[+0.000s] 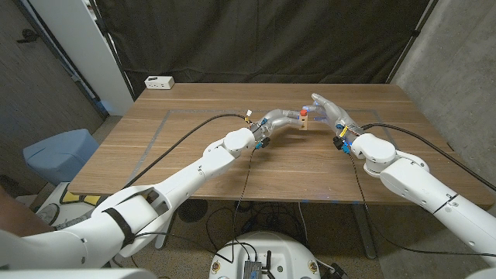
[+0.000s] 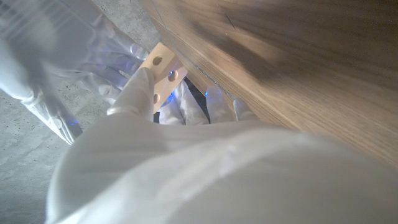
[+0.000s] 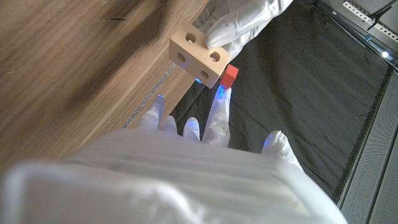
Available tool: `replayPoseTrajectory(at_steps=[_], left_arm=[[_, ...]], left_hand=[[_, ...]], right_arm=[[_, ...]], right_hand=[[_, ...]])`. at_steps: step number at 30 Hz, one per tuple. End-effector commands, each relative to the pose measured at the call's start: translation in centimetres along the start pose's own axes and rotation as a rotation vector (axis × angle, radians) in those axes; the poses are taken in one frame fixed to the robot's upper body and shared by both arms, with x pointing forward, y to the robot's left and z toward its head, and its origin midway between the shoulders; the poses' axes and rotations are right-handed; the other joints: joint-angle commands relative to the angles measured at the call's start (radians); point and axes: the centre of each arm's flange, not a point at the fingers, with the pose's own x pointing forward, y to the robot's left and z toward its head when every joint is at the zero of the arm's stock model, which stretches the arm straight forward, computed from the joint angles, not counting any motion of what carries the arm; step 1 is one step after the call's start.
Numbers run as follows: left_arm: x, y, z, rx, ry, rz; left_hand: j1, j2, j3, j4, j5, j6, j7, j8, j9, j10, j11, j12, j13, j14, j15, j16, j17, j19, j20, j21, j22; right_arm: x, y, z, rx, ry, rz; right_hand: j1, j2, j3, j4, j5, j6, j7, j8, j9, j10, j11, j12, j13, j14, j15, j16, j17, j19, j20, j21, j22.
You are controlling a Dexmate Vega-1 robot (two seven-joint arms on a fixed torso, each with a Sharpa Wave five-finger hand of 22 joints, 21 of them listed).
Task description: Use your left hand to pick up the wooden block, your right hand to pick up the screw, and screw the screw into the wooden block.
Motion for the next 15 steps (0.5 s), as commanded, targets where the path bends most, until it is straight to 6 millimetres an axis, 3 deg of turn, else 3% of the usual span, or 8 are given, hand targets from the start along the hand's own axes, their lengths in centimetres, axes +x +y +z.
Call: replayPoseTrajectory(at_steps=[1, 15], left_arm=[[0.03, -0.02, -0.11, -0.003, 0.003, 0.001], [-0.03, -0.03, -0.15, -0.004, 0.001, 0.005]], left_hand=[[-0.035, 0.043, 0.062, 0.065, 0.004, 0.085, 0.069, 0.012, 0.005, 0.001, -0.002, 0.003, 0.003, 0.006, -0.003, 0.004, 0.001, 0.007, 0.0, 0.001, 0.005], [-0.034, 0.044, 0.061, 0.064, 0.003, 0.084, 0.069, 0.012, 0.005, 0.0, -0.002, 0.003, 0.003, 0.006, -0.001, 0.003, 0.001, 0.007, 0.0, 0.001, 0.006]], right_arm=[[-0.2, -0.02, -0.07, 0.002, 0.003, -0.017], [-0.64, -0.11, -0.15, 0.002, 0.008, -0.034]], right_hand=[[-0.004, -0.003, 0.006, 0.004, 0.006, 0.02, 0.0, 0.009, 0.002, 0.01, -0.004, 0.006, 0.002, 0.01, 0.004, 0.007, 0.002, 0.007, 0.0, 0.007, 0.003], [-0.002, -0.001, 0.008, 0.002, 0.007, 0.049, 0.008, 0.015, 0.002, 0.029, -0.004, 0.01, 0.001, 0.024, -0.001, 0.012, 0.001, 0.017, -0.003, 0.01, 0.003]])
